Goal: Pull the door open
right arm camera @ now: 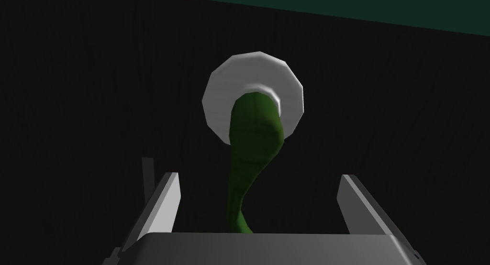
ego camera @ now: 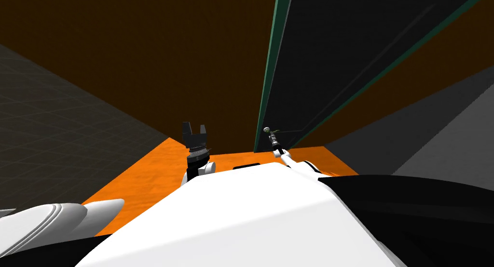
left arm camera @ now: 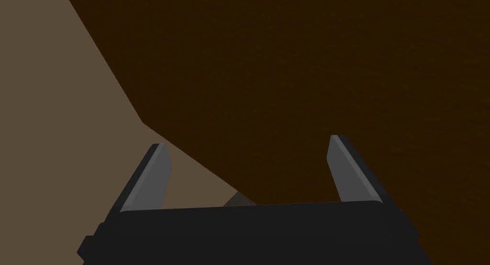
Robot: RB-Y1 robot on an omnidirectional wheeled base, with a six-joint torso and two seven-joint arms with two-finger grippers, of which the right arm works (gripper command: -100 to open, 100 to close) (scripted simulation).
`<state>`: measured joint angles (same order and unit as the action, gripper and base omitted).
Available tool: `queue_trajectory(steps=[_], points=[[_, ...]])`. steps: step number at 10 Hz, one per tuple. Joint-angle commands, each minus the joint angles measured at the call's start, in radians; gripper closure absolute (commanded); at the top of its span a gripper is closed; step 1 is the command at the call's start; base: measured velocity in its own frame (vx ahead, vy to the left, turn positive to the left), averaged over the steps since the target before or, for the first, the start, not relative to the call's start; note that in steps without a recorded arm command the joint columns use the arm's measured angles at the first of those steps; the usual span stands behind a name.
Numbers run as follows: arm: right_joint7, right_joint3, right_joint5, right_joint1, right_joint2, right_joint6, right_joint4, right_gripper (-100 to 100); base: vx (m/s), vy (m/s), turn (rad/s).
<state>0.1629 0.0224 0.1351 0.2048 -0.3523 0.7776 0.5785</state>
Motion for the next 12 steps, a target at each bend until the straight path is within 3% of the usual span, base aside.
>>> queue_trajectory(steps=[1, 3, 5, 6, 11, 12], points=[[0.008, 0.000, 0.025, -0.025, -0.028, 0.000, 0.014, -100, 0.159, 0.040, 0.118], [0.022, 0.001, 0.047, -0.040, -0.056, 0.016, 0.004, -100, 0.206, 0.001, 0.125], [0.018, 0.000, 0.045, -0.049, -0.053, 0.003, 0.026, -100, 0.074, -0.020, 0.012], [0.018, 0.000, 0.045, -0.049, -0.053, 0.003, 0.026, 100, 0.000, 0.000, 0.000], [0.018, 0.000, 0.045, -0.049, -0.053, 0.003, 0.026, 100, -0.007, 0.001, 0.000], [0.040, 0.016, 0.040, -0.061, -0.067, 0.014, 0.029, 100, -0.113, -0.011, 0.130]])
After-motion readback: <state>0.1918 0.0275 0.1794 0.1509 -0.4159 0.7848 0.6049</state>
